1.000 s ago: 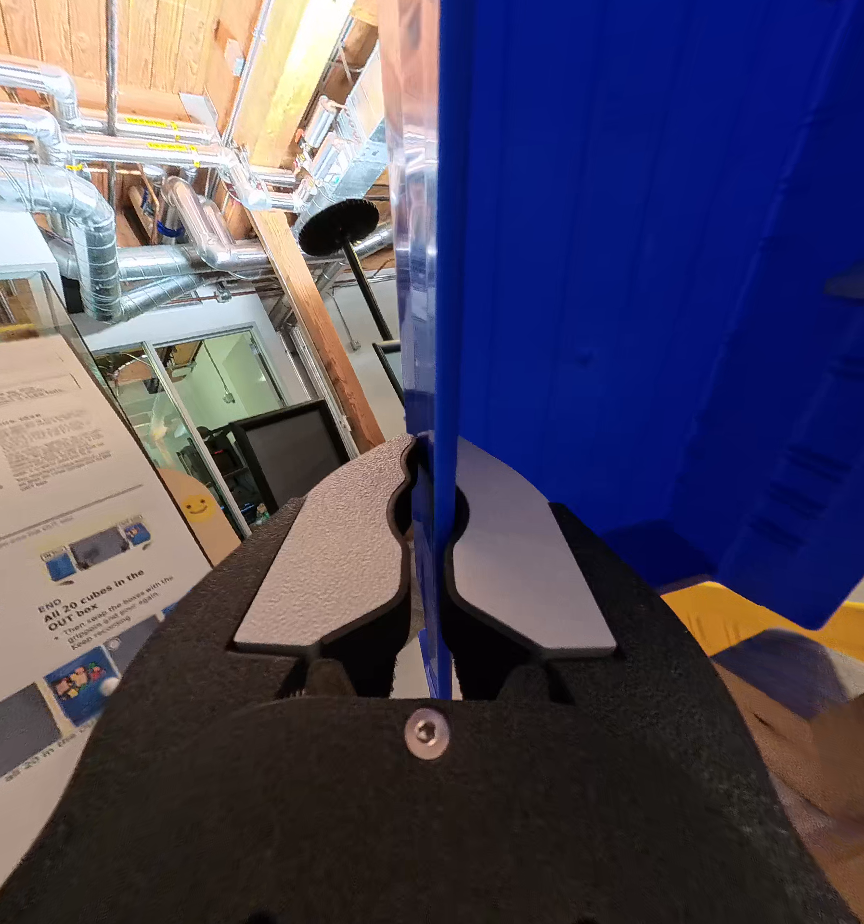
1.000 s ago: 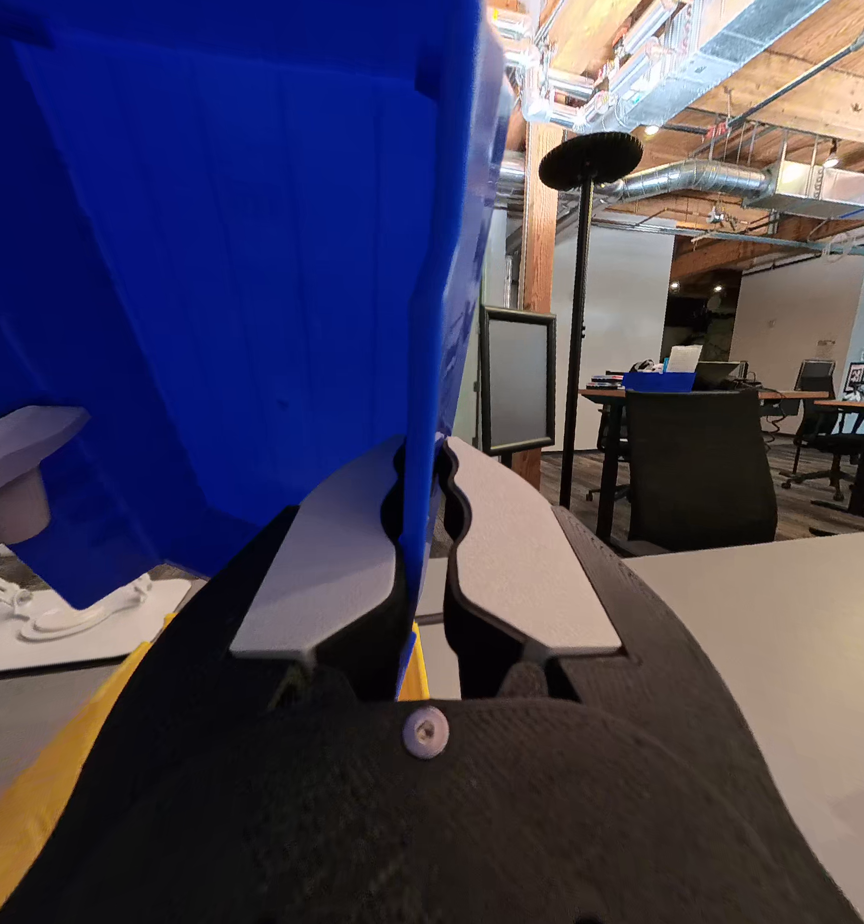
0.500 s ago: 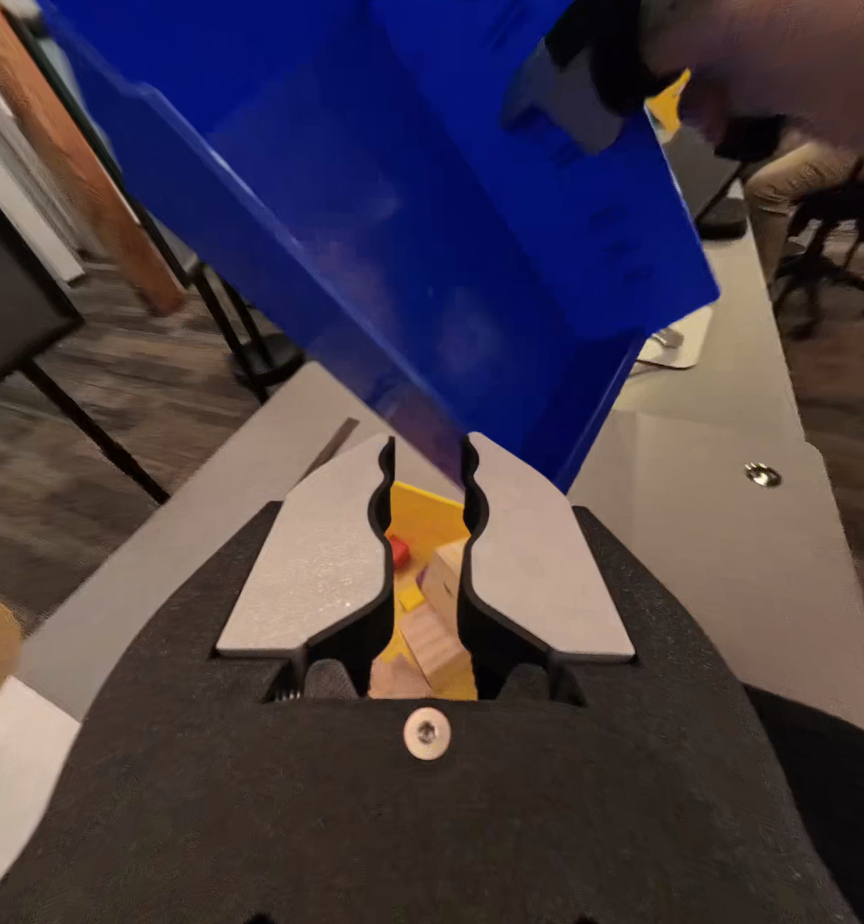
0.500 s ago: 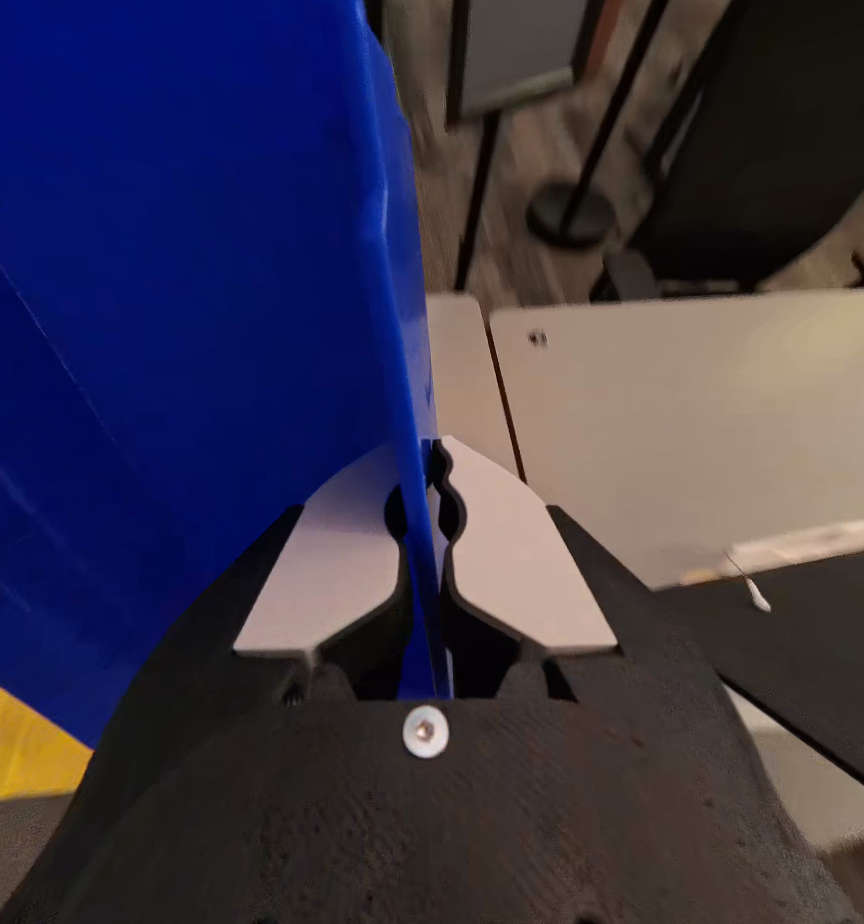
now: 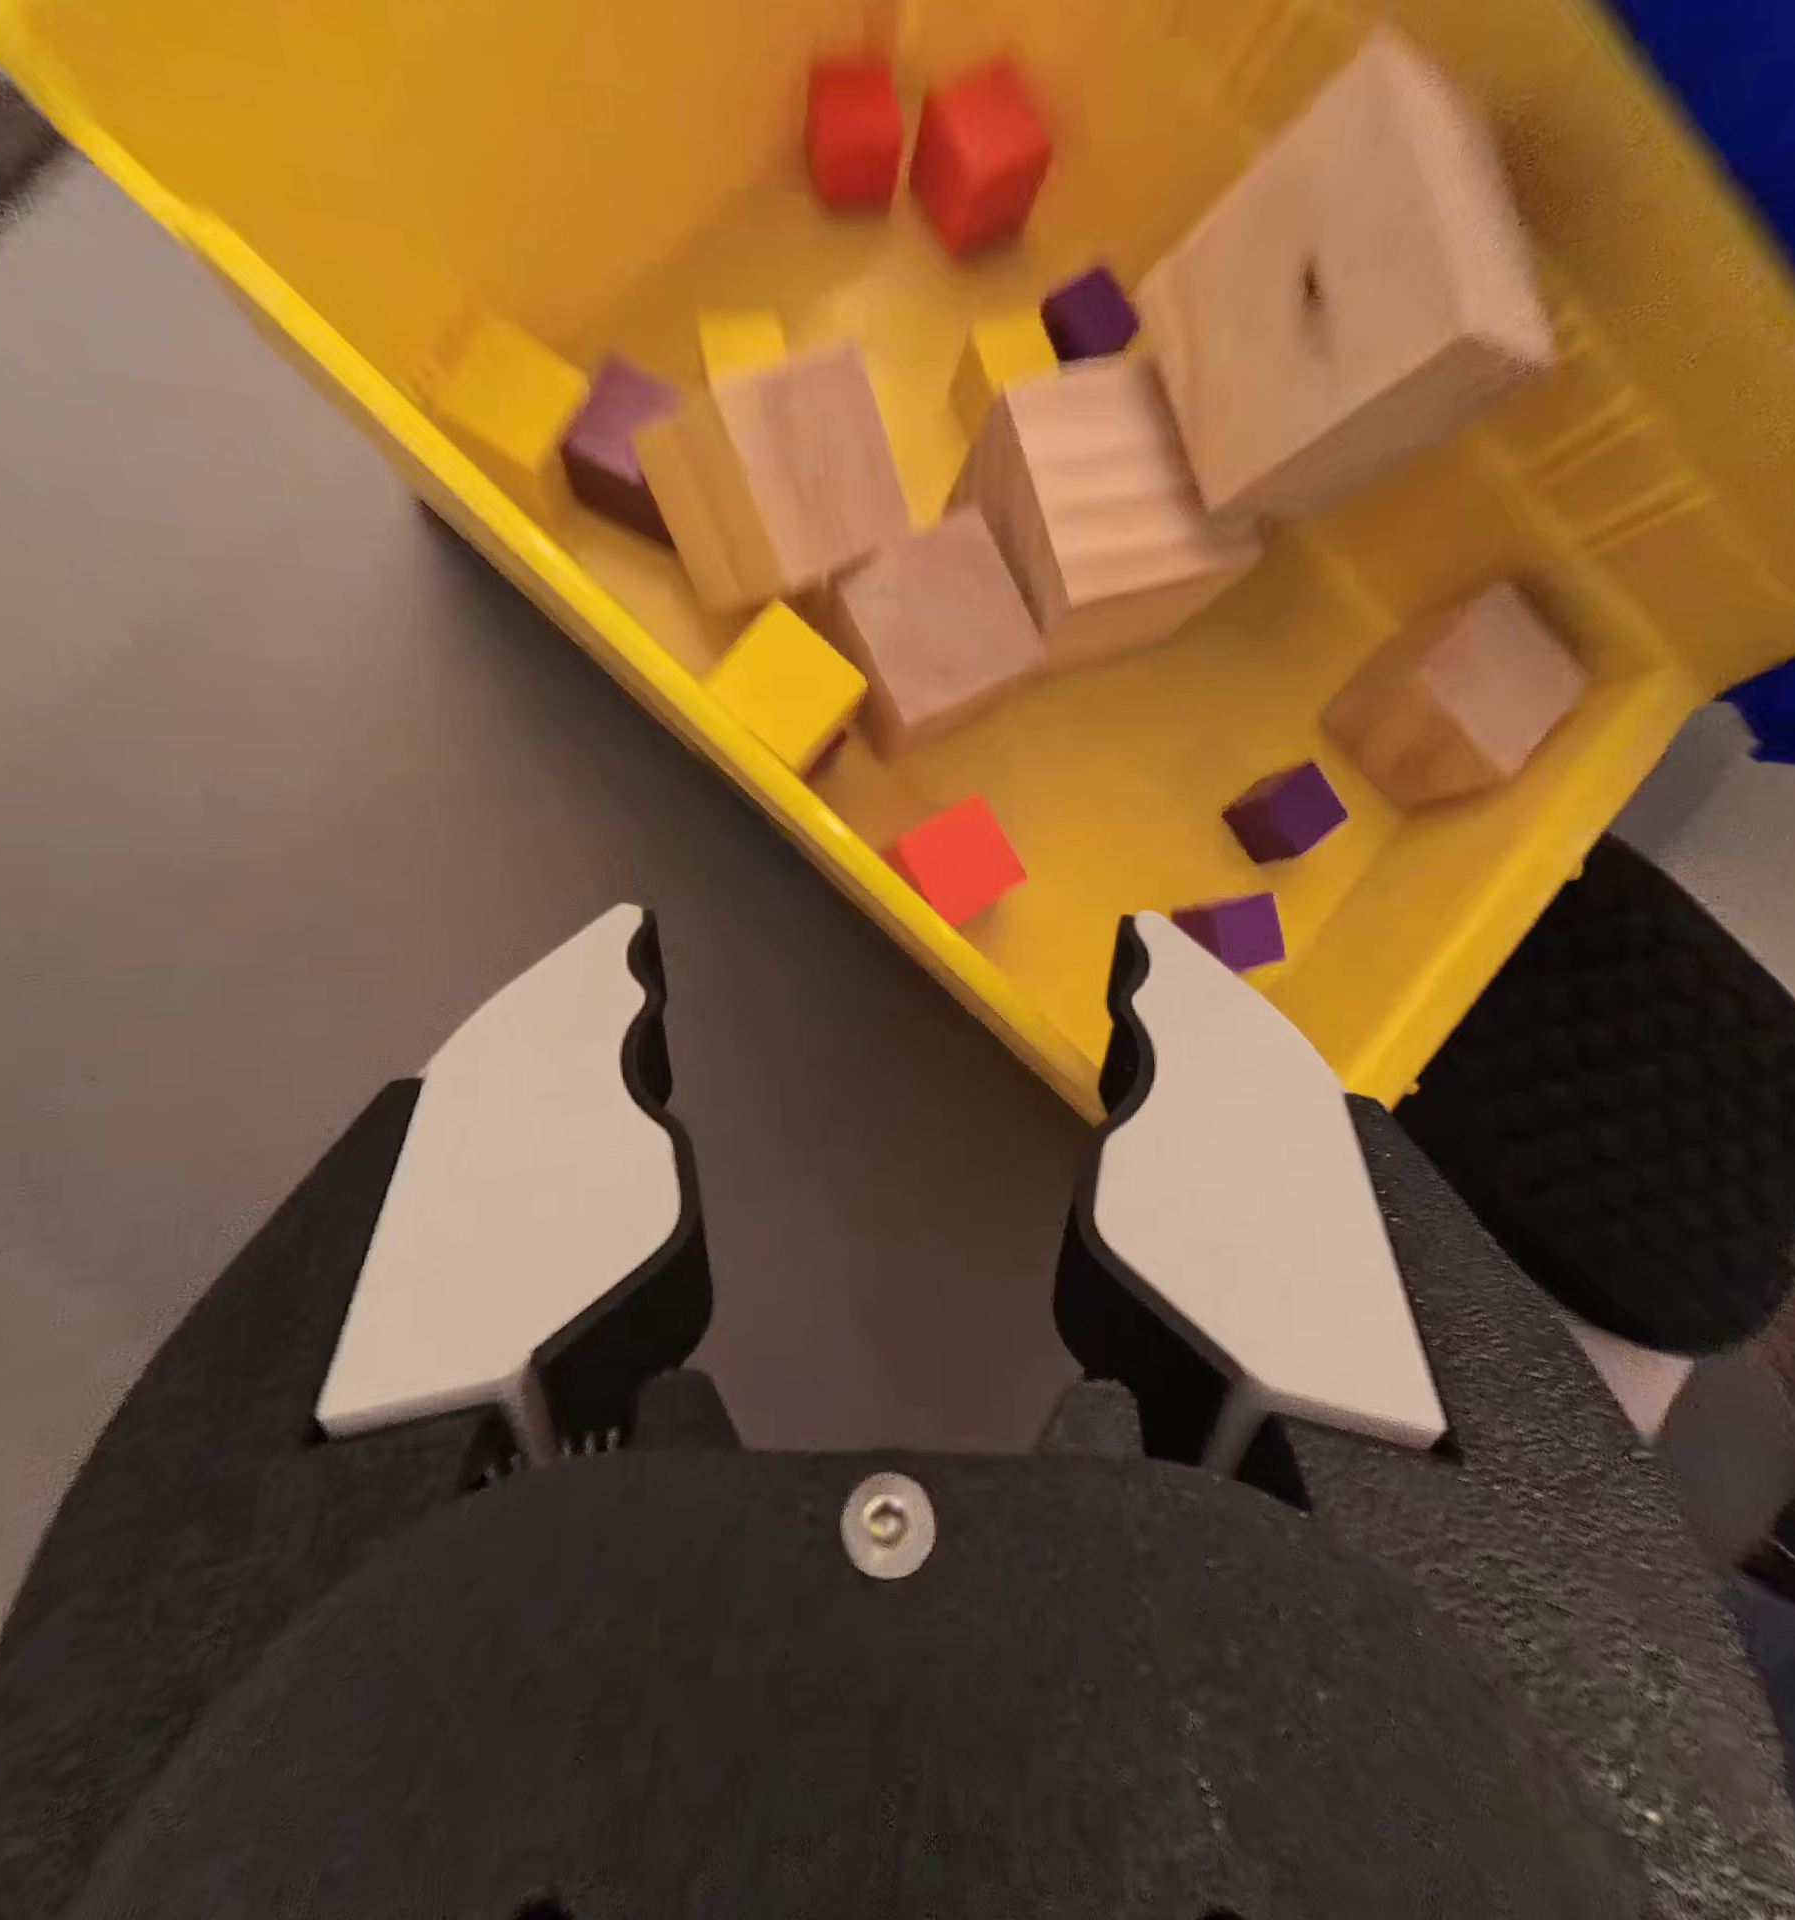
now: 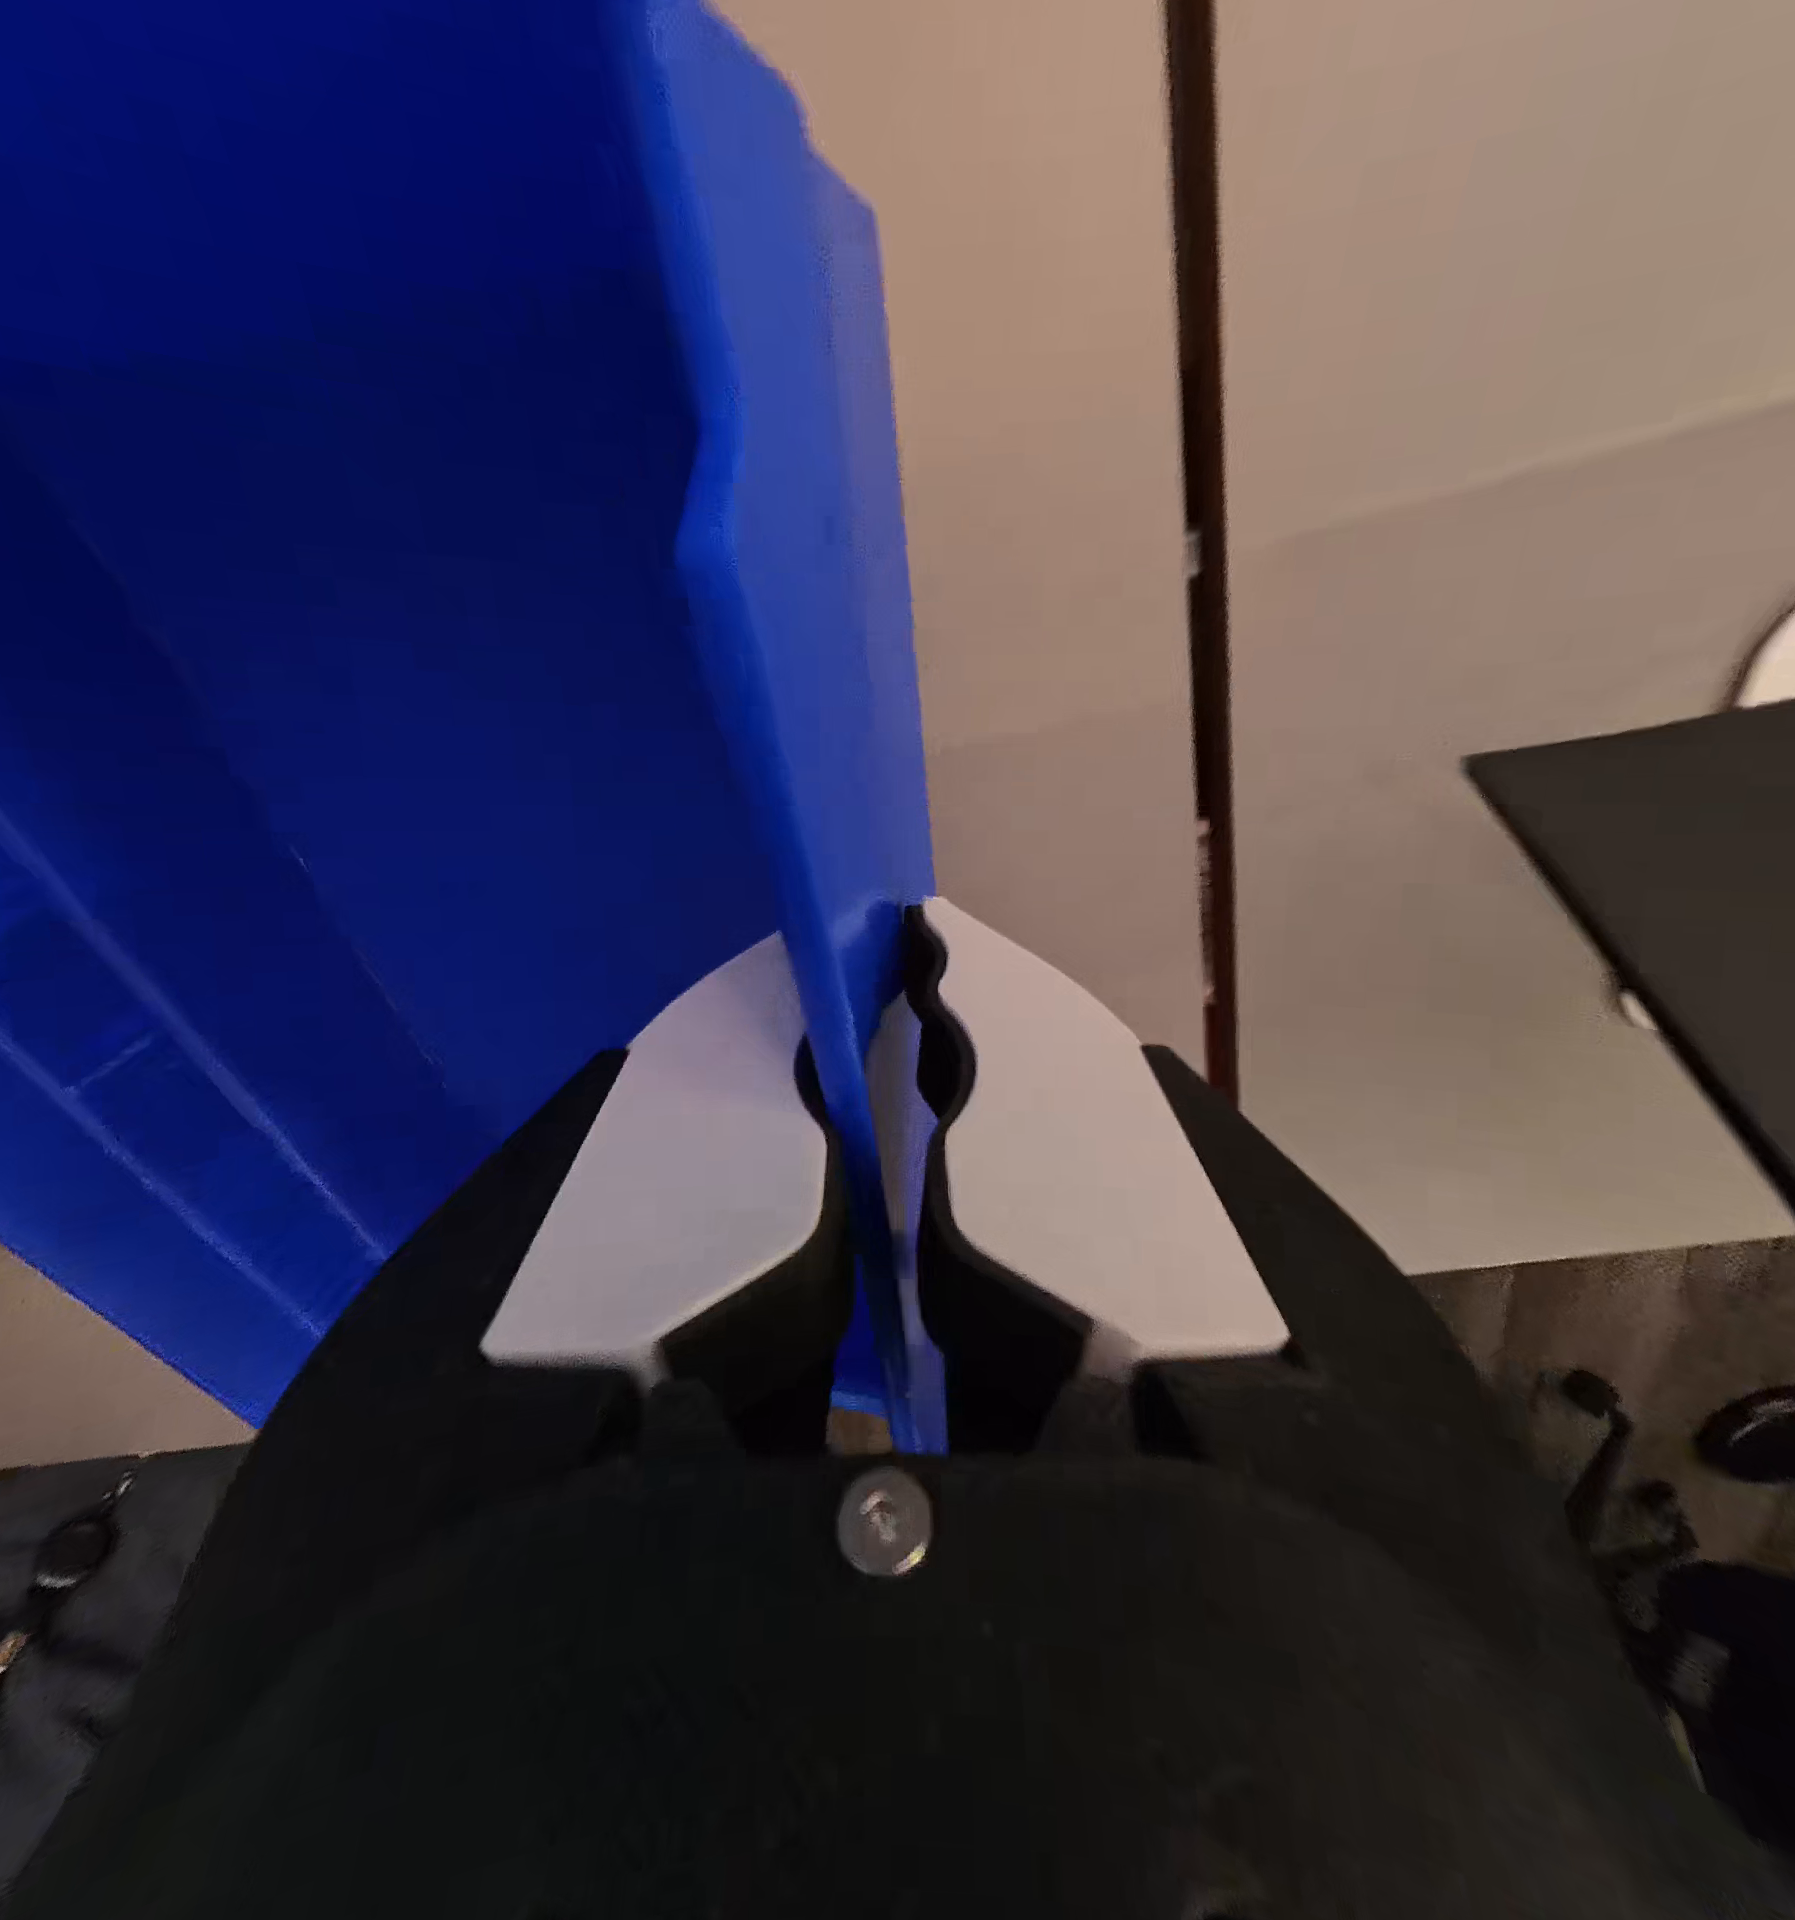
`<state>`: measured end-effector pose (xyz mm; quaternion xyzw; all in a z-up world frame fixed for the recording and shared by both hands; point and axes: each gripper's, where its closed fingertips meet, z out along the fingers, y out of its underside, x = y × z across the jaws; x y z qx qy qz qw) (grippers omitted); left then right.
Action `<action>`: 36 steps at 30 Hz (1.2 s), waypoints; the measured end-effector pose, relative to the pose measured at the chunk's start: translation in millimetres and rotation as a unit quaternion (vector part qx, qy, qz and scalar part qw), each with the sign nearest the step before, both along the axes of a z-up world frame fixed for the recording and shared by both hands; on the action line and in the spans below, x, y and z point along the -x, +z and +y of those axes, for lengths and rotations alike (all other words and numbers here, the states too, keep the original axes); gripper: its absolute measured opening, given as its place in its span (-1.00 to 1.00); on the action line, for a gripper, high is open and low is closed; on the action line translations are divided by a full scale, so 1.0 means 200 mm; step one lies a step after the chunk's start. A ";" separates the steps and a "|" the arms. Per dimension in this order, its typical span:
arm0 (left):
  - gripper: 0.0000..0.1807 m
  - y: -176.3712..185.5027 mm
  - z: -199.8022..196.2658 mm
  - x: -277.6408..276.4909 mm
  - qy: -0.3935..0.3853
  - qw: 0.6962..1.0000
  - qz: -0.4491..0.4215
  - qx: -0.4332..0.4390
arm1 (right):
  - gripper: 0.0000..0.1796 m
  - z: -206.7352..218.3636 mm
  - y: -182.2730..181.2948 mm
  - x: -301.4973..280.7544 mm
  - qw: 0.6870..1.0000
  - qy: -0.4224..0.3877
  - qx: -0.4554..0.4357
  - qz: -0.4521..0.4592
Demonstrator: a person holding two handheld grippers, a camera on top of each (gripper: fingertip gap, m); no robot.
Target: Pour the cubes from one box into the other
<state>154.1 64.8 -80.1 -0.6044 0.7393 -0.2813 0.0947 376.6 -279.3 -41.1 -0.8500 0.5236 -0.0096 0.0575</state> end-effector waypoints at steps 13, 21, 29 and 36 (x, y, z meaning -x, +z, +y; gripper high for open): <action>-0.48 -0.09 0.05 0.18 -0.002 0.962 0.230 0.148 | -0.90 0.29 -0.29 0.02 0.996 -0.028 -0.041 0.071; -0.75 -0.06 0.49 0.47 0.036 0.959 0.256 0.121 | -0.92 0.64 -0.35 0.11 0.994 0.026 -0.054 0.093; -0.85 -0.06 1.07 0.84 0.138 0.956 0.242 0.091 | -0.92 0.81 -0.40 0.18 0.990 0.090 -0.048 0.094; -0.88 -0.05 1.46 1.14 0.221 0.945 0.226 0.079 | -0.92 0.93 -0.40 0.29 0.986 0.119 -0.047 0.103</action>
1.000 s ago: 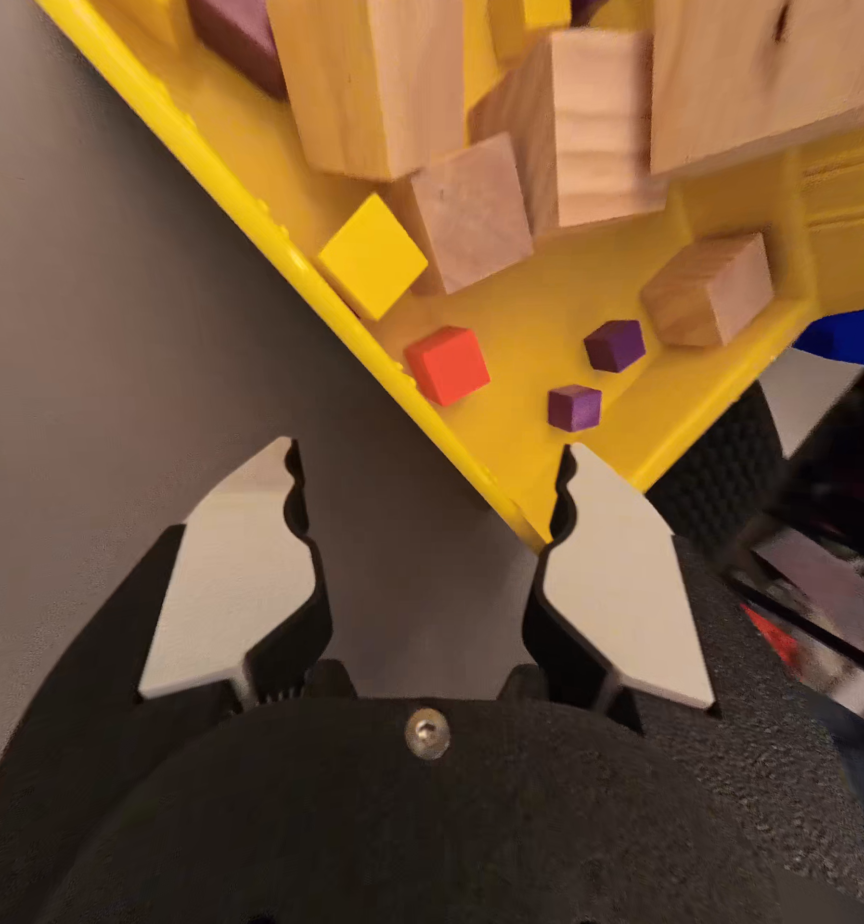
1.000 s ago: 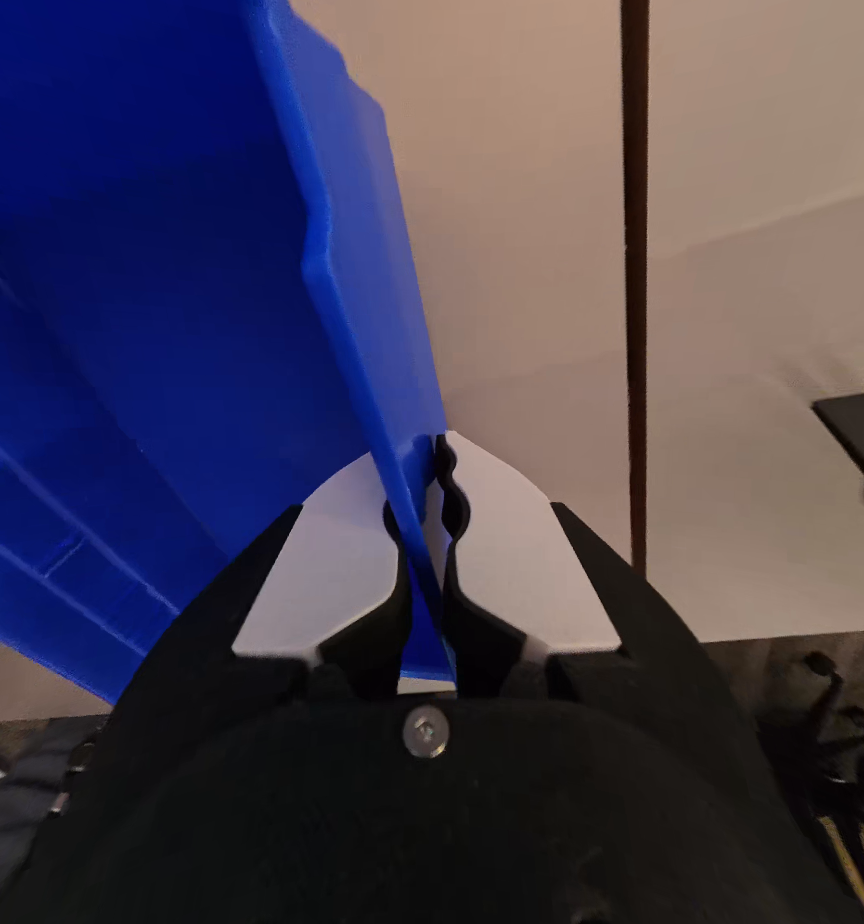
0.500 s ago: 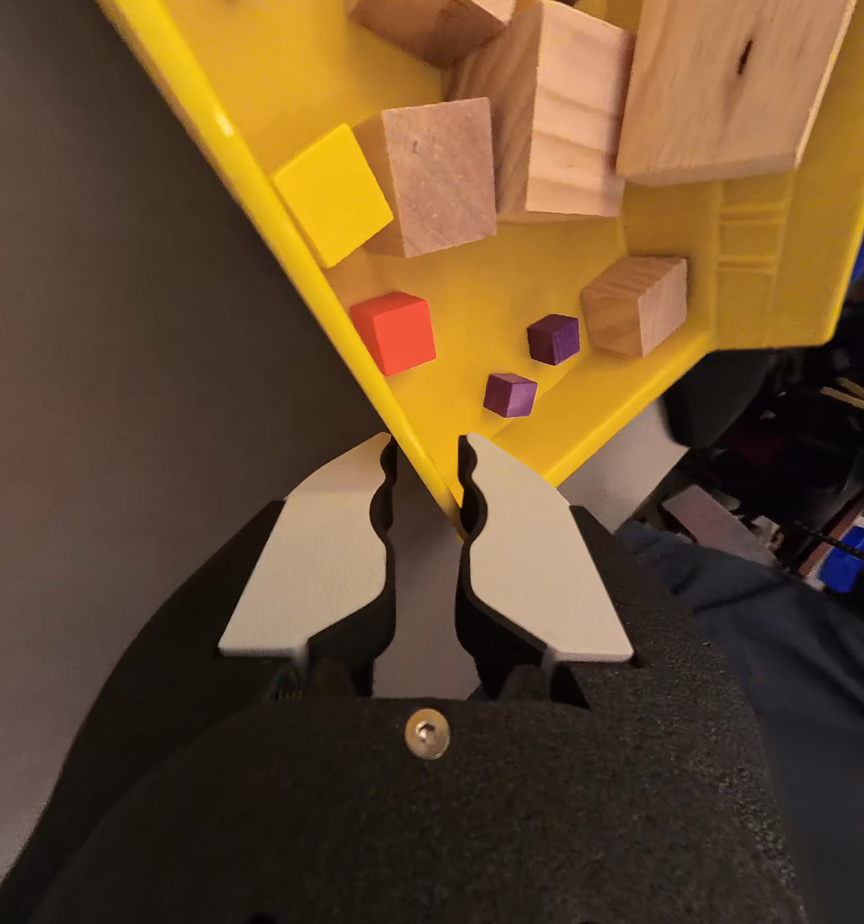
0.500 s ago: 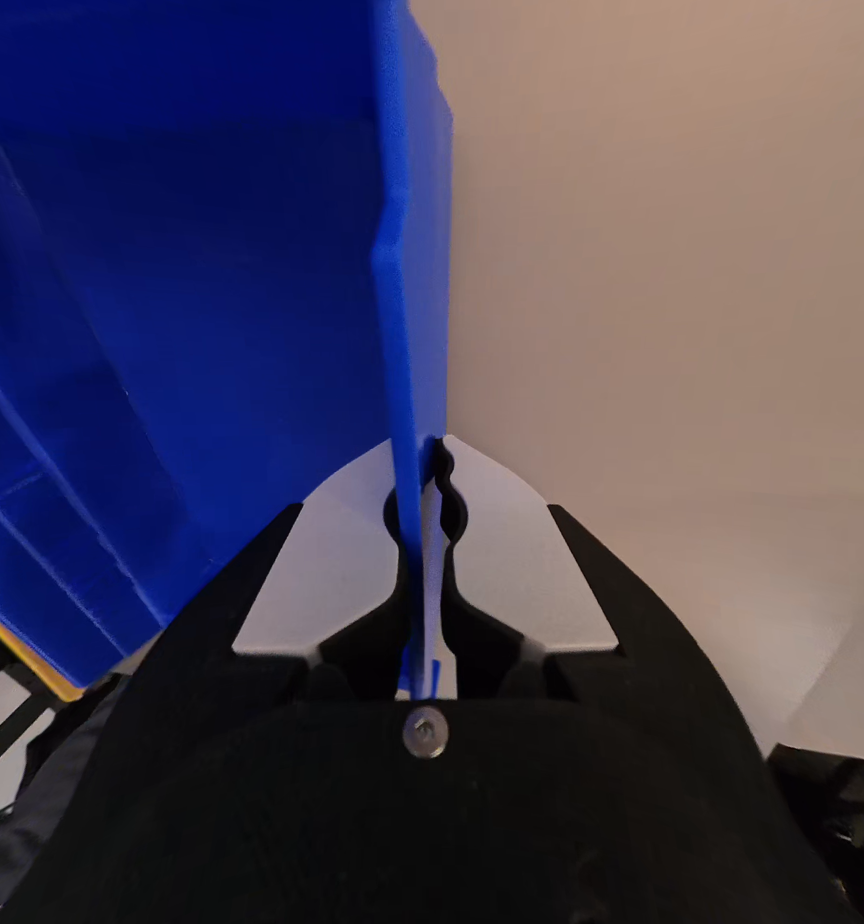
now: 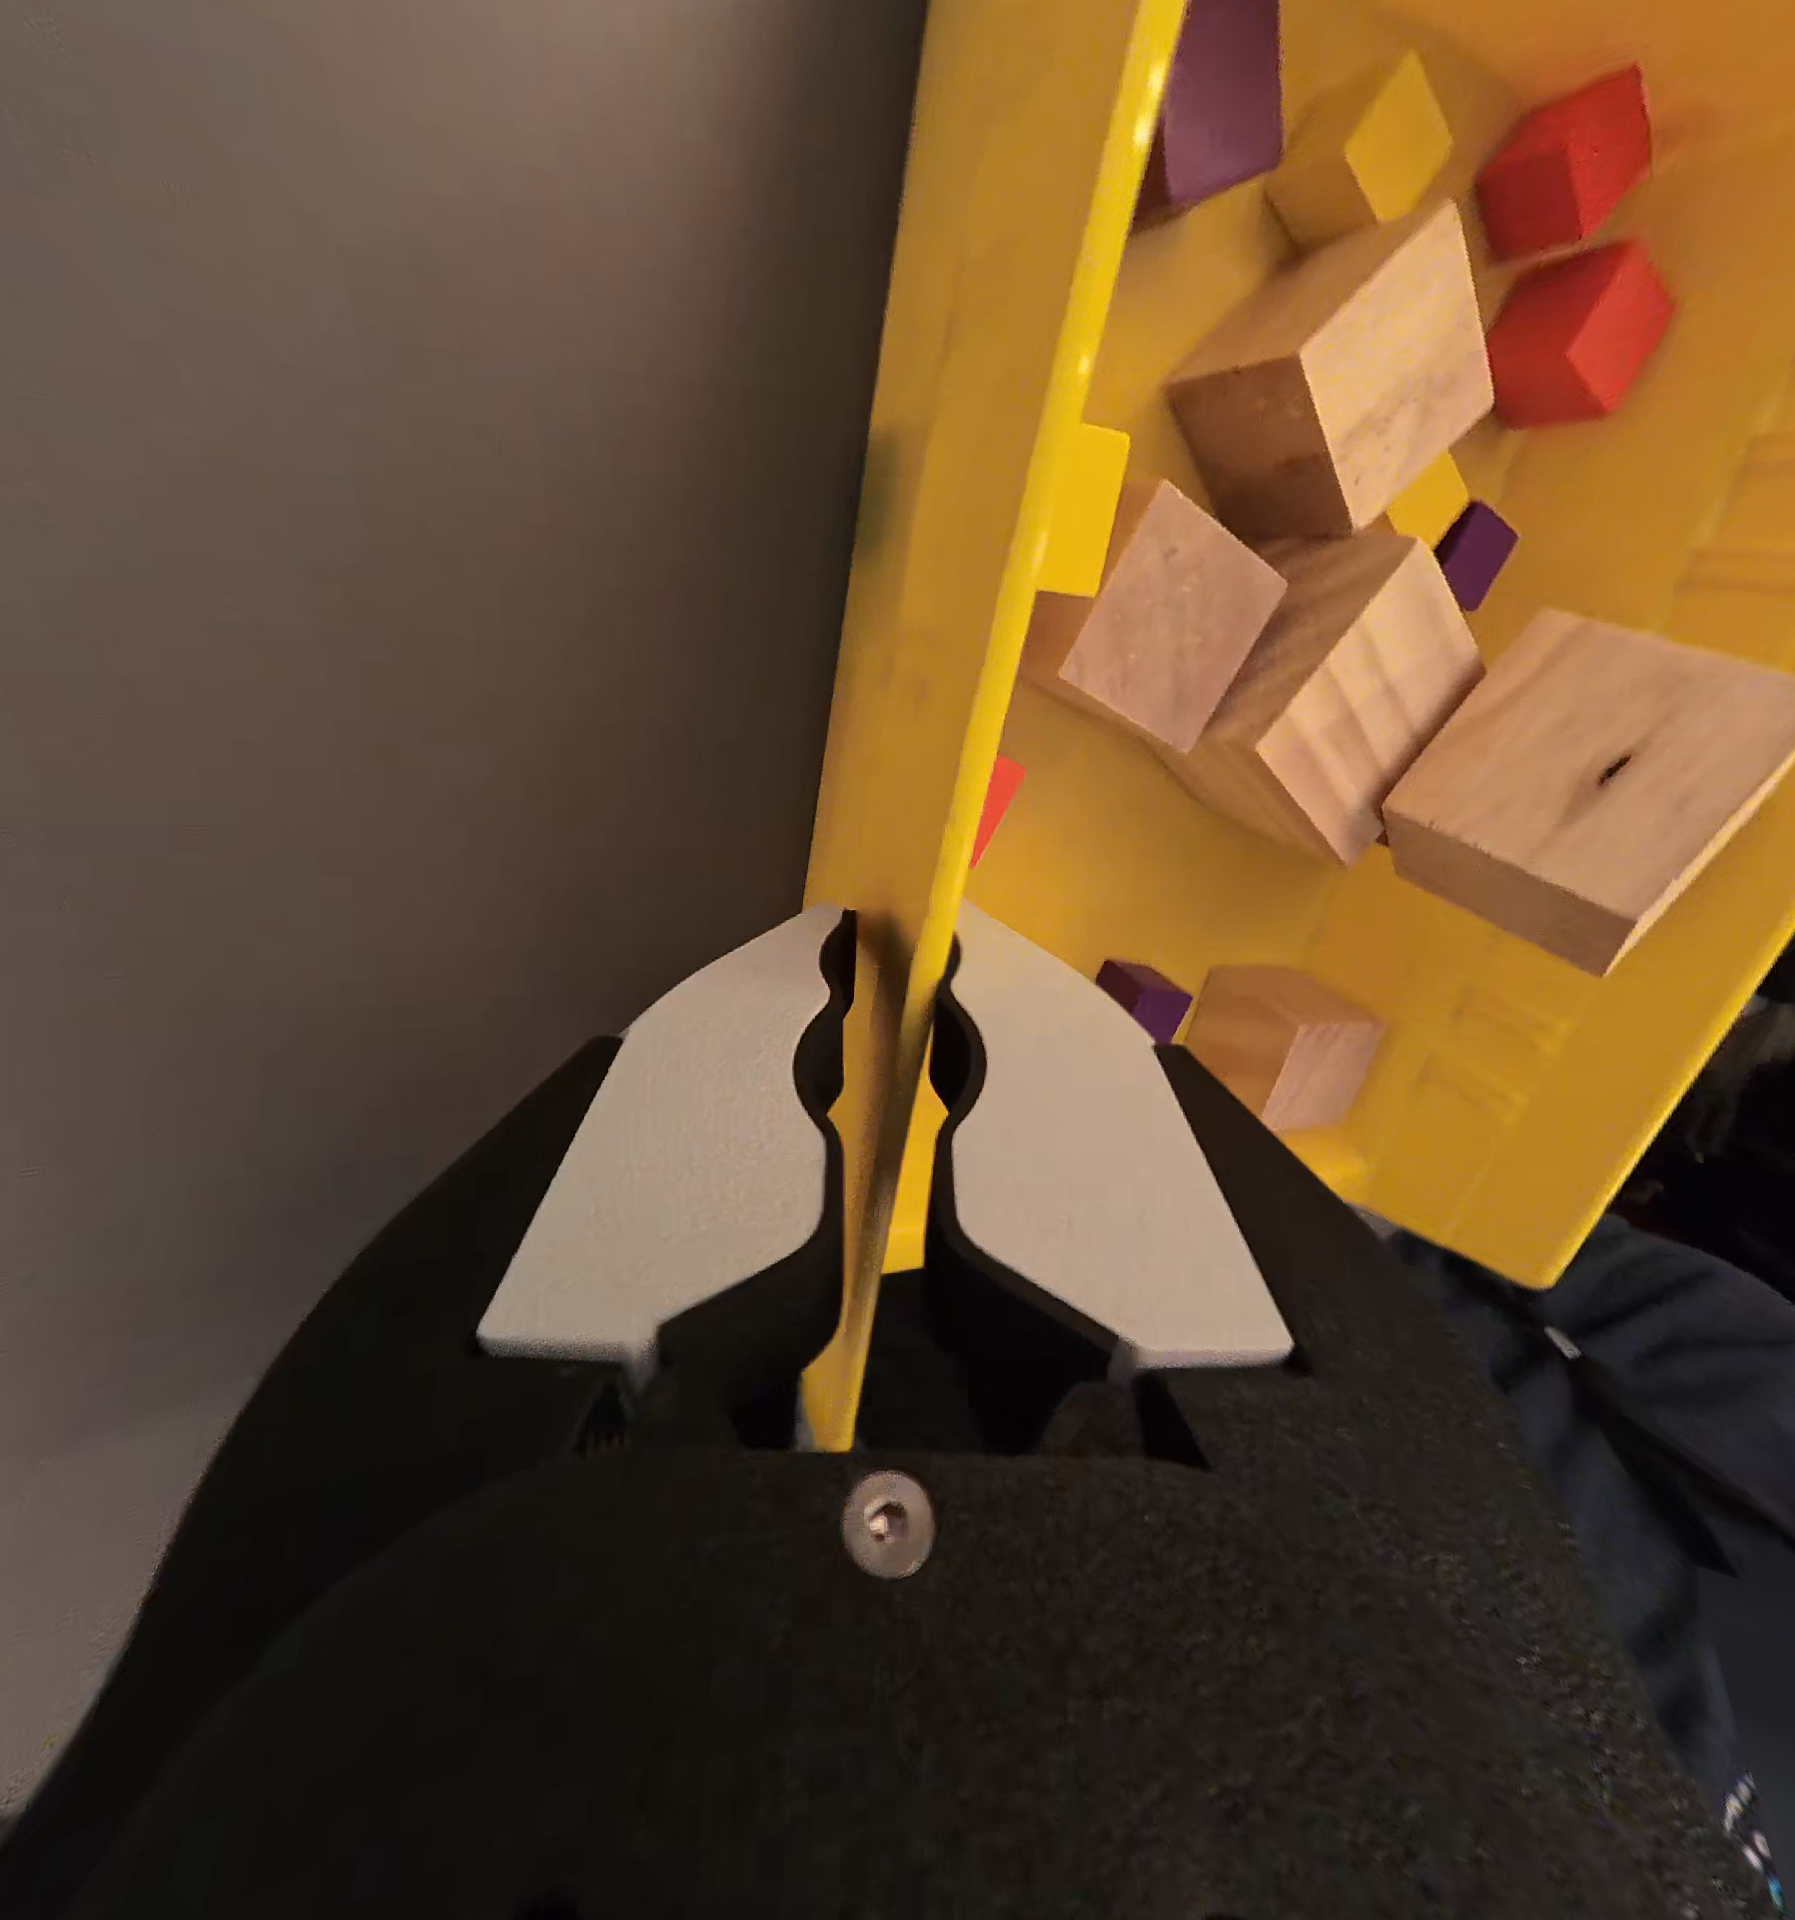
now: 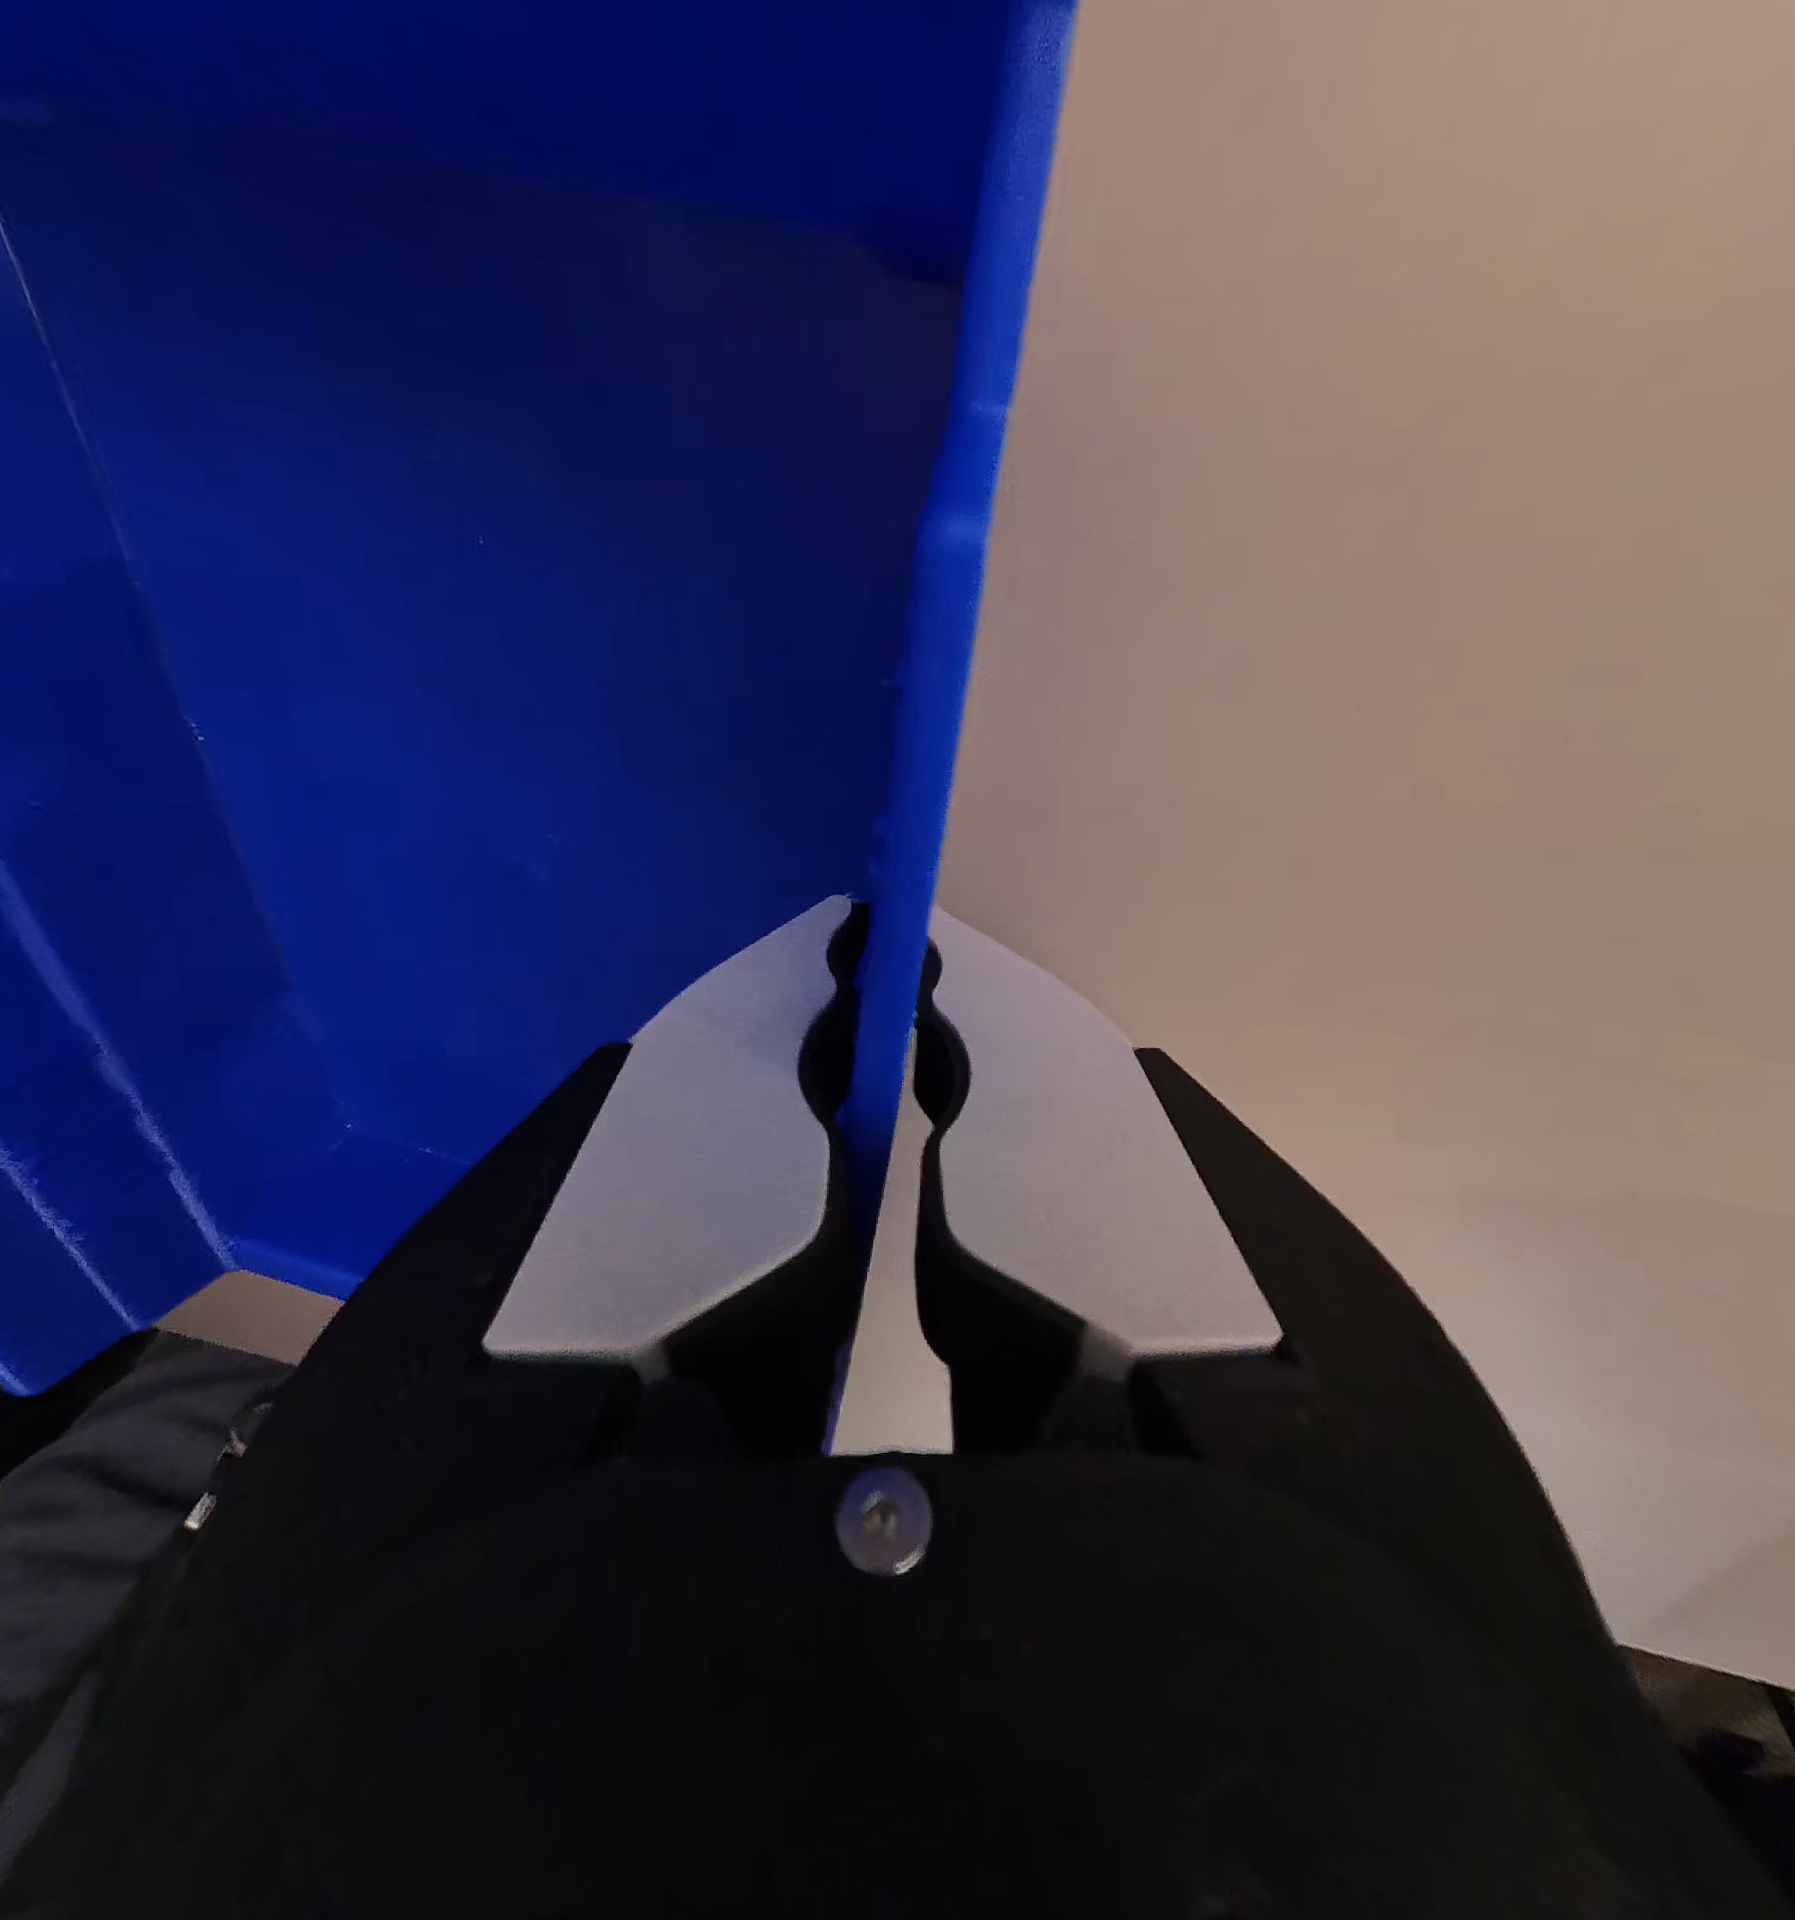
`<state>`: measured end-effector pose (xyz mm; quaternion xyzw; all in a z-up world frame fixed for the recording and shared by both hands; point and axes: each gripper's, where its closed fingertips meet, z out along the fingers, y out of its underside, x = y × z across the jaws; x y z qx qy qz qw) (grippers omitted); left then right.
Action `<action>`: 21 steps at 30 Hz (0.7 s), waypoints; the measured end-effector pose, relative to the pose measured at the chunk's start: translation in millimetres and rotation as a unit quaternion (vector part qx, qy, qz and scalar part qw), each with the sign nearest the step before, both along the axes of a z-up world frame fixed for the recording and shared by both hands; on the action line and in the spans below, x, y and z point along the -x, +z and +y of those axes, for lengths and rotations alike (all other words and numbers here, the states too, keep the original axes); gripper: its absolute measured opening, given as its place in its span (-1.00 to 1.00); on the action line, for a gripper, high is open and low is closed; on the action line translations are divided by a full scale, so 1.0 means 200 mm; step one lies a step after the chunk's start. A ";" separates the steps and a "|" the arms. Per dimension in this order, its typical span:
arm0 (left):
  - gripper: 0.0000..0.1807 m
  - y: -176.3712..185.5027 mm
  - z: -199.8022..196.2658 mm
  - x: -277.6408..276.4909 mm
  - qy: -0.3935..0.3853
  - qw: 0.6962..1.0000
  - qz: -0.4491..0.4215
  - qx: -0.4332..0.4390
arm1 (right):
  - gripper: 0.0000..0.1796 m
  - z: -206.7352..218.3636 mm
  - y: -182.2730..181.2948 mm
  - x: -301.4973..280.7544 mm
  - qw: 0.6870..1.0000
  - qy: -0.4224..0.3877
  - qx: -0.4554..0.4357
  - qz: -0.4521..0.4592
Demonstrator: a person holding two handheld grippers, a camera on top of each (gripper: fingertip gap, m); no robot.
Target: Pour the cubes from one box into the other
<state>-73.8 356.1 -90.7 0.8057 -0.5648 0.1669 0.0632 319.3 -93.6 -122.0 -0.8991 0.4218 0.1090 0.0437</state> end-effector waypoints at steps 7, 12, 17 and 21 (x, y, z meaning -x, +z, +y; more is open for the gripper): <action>-0.90 0.00 0.23 0.21 0.070 0.997 -0.007 -0.030 | -0.88 0.13 0.01 0.06 0.999 0.015 -0.037 -0.012; -0.91 0.00 0.32 0.35 0.124 0.992 -0.013 -0.034 | -0.85 0.15 0.04 0.01 0.993 0.005 -0.105 -0.052; -0.91 0.01 0.40 0.50 0.205 0.978 -0.018 -0.034 | -0.76 0.16 0.13 -0.01 0.979 -0.003 -0.177 -0.098; -0.90 0.01 0.43 0.56 0.257 0.965 -0.030 -0.038 | -0.76 0.17 0.21 0.00 0.959 -0.001 -0.243 -0.149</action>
